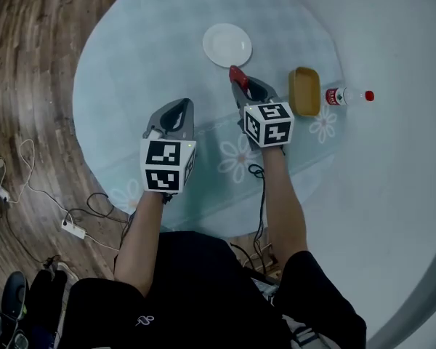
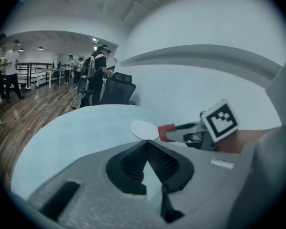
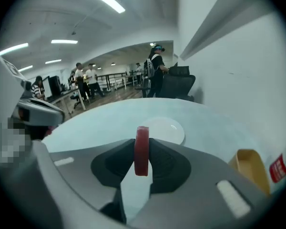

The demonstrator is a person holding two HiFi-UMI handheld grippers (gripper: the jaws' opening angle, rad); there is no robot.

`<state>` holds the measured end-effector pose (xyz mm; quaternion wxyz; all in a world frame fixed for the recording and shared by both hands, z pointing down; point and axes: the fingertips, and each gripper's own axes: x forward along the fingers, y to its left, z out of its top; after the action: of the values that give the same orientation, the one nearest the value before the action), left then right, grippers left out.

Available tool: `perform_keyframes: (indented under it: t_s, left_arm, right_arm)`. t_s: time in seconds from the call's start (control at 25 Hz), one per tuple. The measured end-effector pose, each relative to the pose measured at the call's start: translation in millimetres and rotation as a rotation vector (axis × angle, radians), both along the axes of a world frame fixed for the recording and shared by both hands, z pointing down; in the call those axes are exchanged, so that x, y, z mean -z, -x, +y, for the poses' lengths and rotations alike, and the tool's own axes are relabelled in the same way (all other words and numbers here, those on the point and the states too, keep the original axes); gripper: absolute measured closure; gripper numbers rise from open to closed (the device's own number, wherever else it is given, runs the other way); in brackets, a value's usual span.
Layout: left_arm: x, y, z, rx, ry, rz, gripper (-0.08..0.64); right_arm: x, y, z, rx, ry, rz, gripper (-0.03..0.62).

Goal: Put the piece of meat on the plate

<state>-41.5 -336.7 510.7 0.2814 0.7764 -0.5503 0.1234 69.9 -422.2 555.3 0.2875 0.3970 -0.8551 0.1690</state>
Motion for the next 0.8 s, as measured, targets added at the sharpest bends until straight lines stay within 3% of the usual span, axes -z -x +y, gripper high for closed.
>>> perform_keyframes:
  t_s: [0.24, 0.56, 0.68, 0.8]
  left_arm:
    - [-23.1, 10.7, 6.6, 0.046, 0.060, 0.023, 0.566]
    - [-30.2, 24.8, 8.8, 0.070, 0.073, 0.021, 0.566]
    - [-22.8, 24.1, 7.7, 0.059, 0.053, 0.037, 0.566]
    - [-15.5, 21.7, 10.3, 0.046, 0.032, 0.058, 0.566]
  right_arm:
    - [-29.0, 10.0, -77.1, 0.146, -0.043, 0.284, 0.492]
    - [-52.5, 30.6, -121.6, 0.301, -0.175, 0.659, 0.492]
    - [-56.7, 37.4, -116.7, 0.326, -0.209, 0.681, 0.488]
    - [-55.7, 41.9, -106.7, 0.271, -0.143, 0.565, 0.454]
